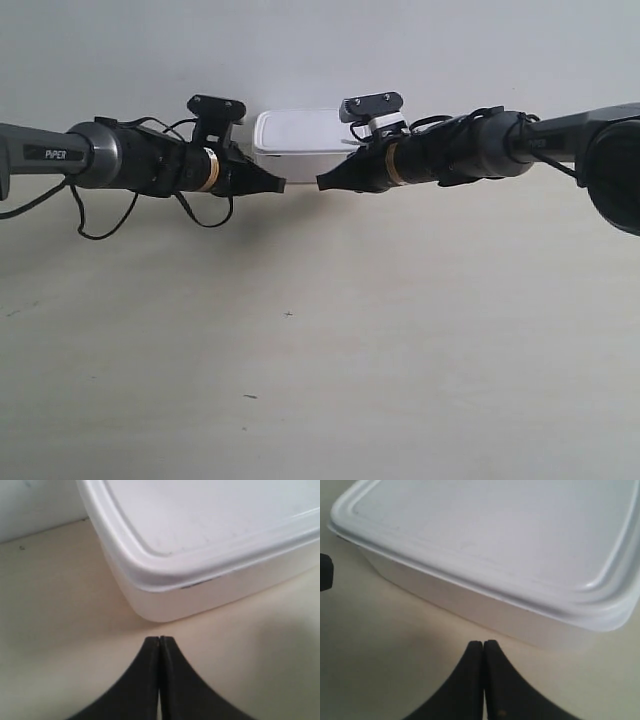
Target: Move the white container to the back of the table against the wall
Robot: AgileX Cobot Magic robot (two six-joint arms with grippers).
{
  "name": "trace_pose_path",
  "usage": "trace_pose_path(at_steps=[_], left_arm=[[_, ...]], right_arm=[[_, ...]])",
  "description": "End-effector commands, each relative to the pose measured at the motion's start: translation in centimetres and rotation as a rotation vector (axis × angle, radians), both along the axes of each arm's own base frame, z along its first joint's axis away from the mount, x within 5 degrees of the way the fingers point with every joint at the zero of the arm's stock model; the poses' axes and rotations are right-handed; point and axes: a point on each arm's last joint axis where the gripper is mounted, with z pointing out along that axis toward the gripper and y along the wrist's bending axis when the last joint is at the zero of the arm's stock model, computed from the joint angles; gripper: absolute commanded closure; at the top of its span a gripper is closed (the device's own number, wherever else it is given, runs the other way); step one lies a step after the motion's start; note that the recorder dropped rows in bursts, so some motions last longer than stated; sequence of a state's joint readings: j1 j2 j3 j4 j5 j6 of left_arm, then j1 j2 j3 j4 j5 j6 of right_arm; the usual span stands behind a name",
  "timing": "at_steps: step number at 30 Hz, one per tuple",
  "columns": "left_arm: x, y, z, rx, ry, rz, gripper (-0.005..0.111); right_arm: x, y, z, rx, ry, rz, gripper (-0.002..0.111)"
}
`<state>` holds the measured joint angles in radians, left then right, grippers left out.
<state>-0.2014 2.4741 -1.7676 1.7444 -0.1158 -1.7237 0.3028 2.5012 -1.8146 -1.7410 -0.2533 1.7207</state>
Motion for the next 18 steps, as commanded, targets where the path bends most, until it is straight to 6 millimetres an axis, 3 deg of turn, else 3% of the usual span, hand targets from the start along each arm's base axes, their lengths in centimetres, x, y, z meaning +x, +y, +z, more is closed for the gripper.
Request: trace_pose_path(at_steps=[1, 7, 13, 18], left_arm=[[-0.7, 0.4, 0.6, -0.002, 0.011, 0.017, 0.107], [-2.2, 0.8, 1.2, 0.006, 0.040, 0.026, 0.107], [-4.9, 1.5, 2.7, 0.008, 0.075, 0.050, 0.107], [-9.2, 2.7, 6.1, 0.016, 0.078, 0.111, 0.107]], right_arm=[[-0.9, -0.2, 0.9, 0.004, 0.015, 0.003, 0.108], [-2.7, -1.0, 1.5, -0.042, 0.036, -0.003, 0.108], [-4.9, -1.7, 3.3, -0.047, 0.055, -0.002, 0.108], [-8.4, -3.5, 6.0, -0.089, 0.052, -0.060, 0.108]])
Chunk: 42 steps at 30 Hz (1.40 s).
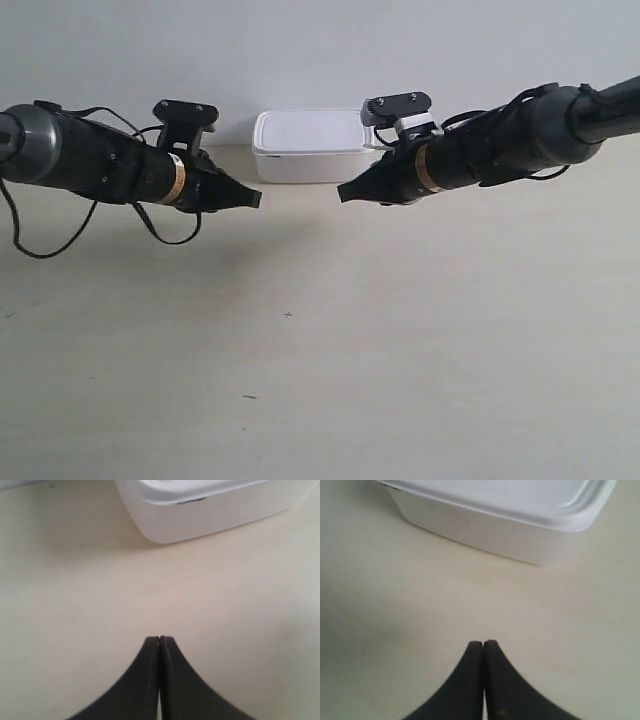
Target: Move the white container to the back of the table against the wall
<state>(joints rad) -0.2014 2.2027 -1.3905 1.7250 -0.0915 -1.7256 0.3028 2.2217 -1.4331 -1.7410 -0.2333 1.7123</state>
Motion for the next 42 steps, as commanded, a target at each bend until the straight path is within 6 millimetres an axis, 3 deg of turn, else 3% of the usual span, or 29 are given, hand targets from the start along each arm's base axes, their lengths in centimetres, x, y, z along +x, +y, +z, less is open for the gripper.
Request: trace_pose_path(at_steps=[1, 3, 6, 9, 11, 13, 21, 31, 42], left_arm=[[-3.1, 1.3, 3.4, 0.006, -0.022, 0.090, 0.107], [-4.9, 1.2, 5.2, -0.033, -0.033, 0.157, 0.107], [-8.2, -0.6, 7.3, -0.020, -0.061, 0.145, 0.107], [-12.8, -2.1, 9.7, 0.111, -0.174, 0.177, 0.107], [-16.1, -2.7, 10.6, 0.067, -0.237, 0.242, 0.107], [-19.2, -2.8, 11.3, 0.027, -0.268, 0.255, 0.107], [-25.4, -3.5, 11.7, -0.012, -0.301, 0.118, 0.107], [-30.9, -2.7, 11.8, -0.114, -0.321, -0.031, 0.107], [-35.7, -2.2, 10.1, -0.080, -0.337, -0.334, 0.107]], right_arm=[[-2.7, -1.6, 3.0, -0.055, -0.040, -0.058, 0.108], [-4.4, -2.3, 4.3, -0.041, -0.036, -0.095, 0.108], [-7.7, -3.3, 6.1, -0.001, -0.018, -0.118, 0.108], [-11.4, -4.4, 7.9, 0.031, -0.019, -0.141, 0.108], [-14.2, -4.6, 9.2, 0.009, -0.059, -0.110, 0.108], [-17.0, -4.6, 11.4, 0.053, -0.110, -0.103, 0.108], [-24.5, -4.9, 15.5, 0.163, -0.259, -0.016, 0.108], [-32.1, -7.1, 16.1, 0.302, -0.377, 0.101, 0.108], [-36.5, -7.8, 14.0, 0.398, -0.394, 0.256, 0.108]])
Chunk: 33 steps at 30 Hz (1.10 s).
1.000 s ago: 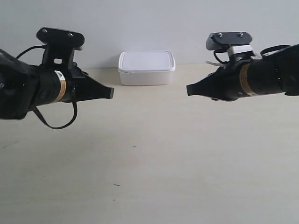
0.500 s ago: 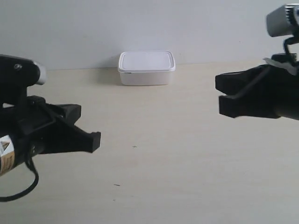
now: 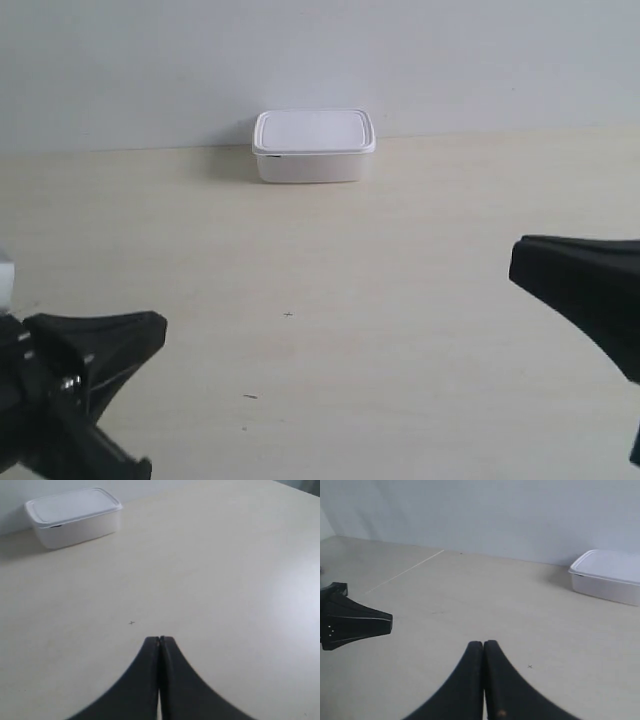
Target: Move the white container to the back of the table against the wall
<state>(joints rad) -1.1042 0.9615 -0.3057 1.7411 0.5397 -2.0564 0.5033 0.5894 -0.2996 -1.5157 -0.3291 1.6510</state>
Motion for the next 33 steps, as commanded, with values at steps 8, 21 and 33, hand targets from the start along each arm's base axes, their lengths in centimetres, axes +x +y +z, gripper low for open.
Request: trace_pose_path(at_steps=[8, 21, 33], left_arm=[[-3.8, 0.2, -1.3, 0.107, -0.094, -0.290, 0.107], [-5.1, -0.5, -1.7, 0.079, -0.025, -0.409, 0.107], [-5.4, -0.7, -1.8, 0.056, 0.015, -0.432, 0.107]], right_arm=[[-3.5, -1.2, -2.5, 0.097, -0.076, 0.070, 0.108], [-7.2, -2.3, -4.6, 0.195, -0.308, 0.172, 0.108], [-6.7, -3.1, -4.7, 0.237, -0.251, 0.060, 0.108]])
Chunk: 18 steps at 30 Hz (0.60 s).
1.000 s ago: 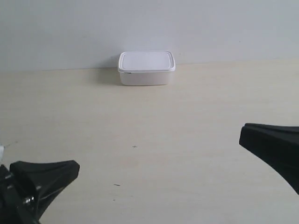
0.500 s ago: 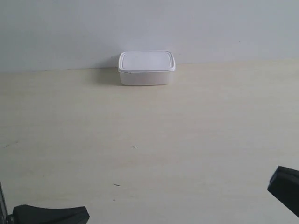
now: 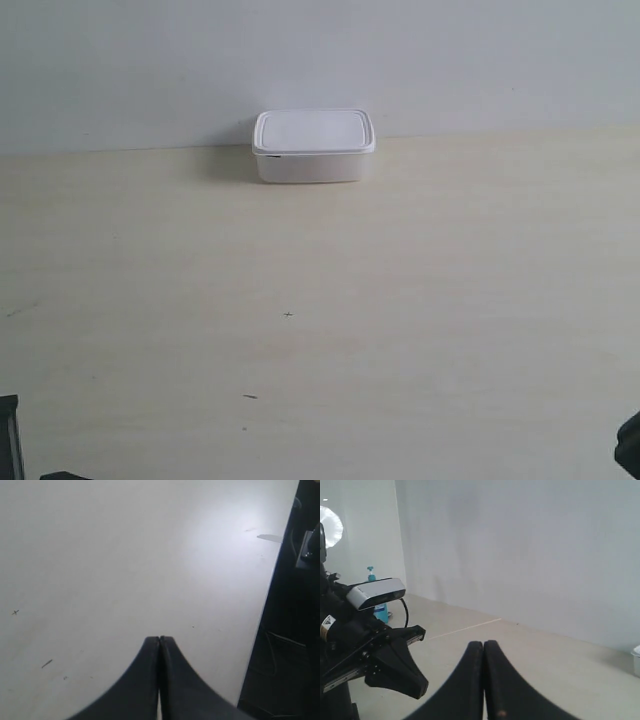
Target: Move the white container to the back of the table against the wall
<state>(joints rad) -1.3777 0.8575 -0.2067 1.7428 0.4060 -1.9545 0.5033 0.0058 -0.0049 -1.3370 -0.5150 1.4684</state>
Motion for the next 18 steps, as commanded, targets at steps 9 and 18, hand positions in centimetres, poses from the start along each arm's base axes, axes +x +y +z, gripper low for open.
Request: trace_pose_path(at_steps=[9, 18], left_arm=[[-0.1, 0.1, -0.1, -0.007, 0.007, -0.005, 0.107], [-0.1, 0.1, -0.1, -0.007, 0.007, -0.005, 0.107]], right_arm=[[3.7, -4.2, -1.7, 0.276, 0.452, -0.568, 0.108], [3.8, -4.6, -1.8, 0.254, 0.442, -0.622, 0.108]])
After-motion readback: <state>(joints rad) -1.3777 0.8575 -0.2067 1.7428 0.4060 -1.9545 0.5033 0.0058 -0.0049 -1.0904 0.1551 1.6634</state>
